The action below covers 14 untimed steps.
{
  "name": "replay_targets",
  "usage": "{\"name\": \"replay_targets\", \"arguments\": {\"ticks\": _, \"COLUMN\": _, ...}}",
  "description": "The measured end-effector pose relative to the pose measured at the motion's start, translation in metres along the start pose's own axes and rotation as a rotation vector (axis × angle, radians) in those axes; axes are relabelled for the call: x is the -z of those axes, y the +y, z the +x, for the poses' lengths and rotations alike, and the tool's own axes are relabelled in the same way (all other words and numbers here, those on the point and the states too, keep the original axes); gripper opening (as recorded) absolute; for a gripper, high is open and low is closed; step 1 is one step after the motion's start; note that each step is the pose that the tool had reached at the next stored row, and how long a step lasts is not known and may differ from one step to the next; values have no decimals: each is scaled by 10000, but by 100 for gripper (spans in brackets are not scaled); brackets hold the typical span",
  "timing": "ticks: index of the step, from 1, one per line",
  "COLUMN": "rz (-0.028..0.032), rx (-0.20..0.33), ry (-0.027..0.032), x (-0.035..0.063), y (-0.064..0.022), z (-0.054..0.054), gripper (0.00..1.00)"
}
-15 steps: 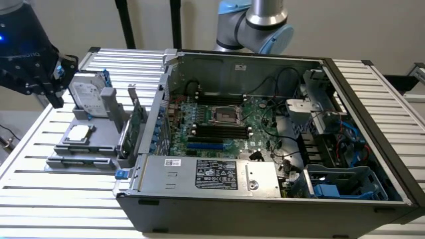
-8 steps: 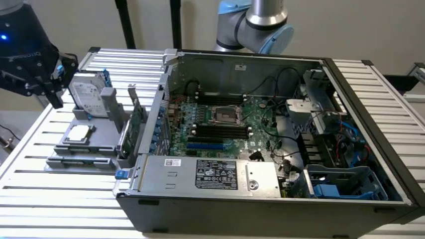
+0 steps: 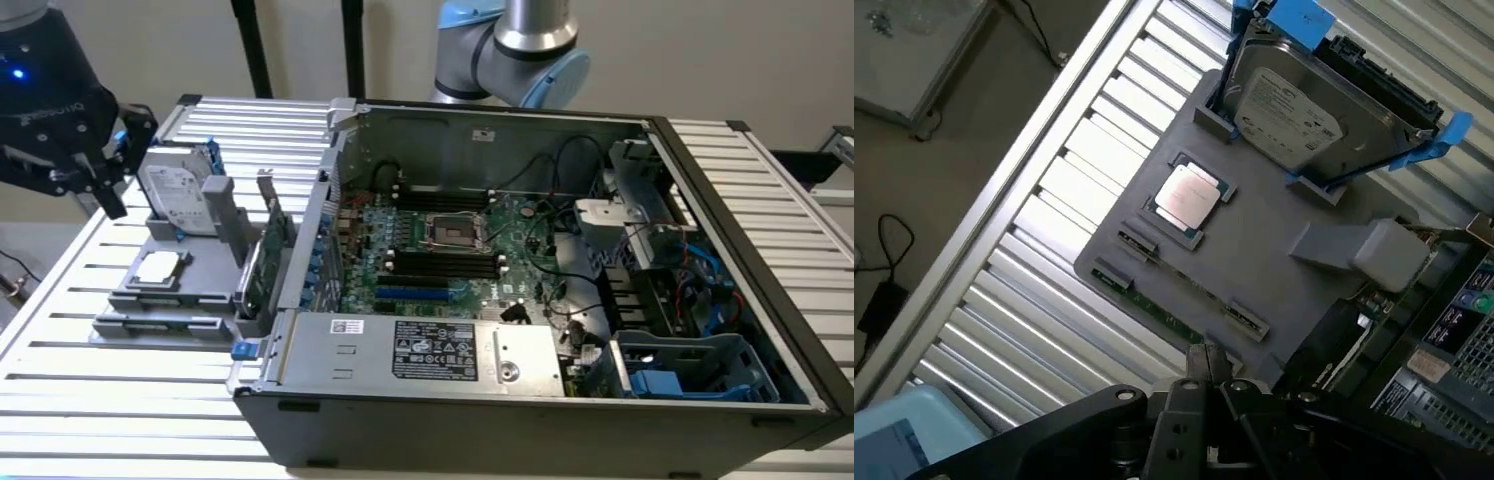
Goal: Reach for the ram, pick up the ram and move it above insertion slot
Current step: 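Pick up the ram and move it above insertion slot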
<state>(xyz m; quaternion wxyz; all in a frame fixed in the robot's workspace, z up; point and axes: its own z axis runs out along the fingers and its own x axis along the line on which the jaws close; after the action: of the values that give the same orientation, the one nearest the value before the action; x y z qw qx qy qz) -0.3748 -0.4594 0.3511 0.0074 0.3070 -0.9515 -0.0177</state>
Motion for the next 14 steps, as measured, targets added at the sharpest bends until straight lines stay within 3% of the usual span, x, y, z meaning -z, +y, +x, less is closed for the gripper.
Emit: {"name": "replay_targets", "arguments": {"ticks": 14, "rz": 8, "rx": 2550, "ry": 97, "x": -9, "y": -1, "z": 0, "gripper": 11}}
